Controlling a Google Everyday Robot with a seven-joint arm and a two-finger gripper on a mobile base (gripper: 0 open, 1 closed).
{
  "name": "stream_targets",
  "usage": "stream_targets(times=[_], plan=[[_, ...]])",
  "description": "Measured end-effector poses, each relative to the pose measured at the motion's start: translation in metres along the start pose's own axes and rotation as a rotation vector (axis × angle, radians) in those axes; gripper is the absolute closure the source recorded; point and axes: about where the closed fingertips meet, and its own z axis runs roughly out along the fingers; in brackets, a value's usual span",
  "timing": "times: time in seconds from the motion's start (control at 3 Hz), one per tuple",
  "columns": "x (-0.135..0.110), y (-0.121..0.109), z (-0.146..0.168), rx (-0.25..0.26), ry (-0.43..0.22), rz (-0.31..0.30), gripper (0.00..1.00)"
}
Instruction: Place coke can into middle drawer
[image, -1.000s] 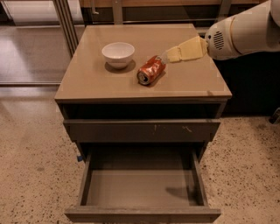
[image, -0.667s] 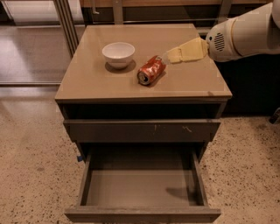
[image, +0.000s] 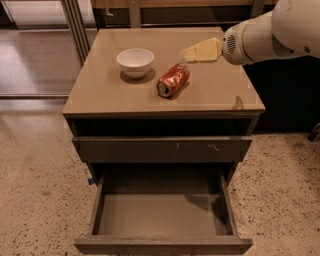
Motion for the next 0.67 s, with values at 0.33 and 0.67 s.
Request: stream_targets(times=[0.33, 0.67], plan=[[-0.0037, -0.0015, 0.0027, 0.020, -0.007, 0.056, 0.00], [-0.0036, -0.0011, 0.0024, 0.018, -0.007, 0.058, 0.00]])
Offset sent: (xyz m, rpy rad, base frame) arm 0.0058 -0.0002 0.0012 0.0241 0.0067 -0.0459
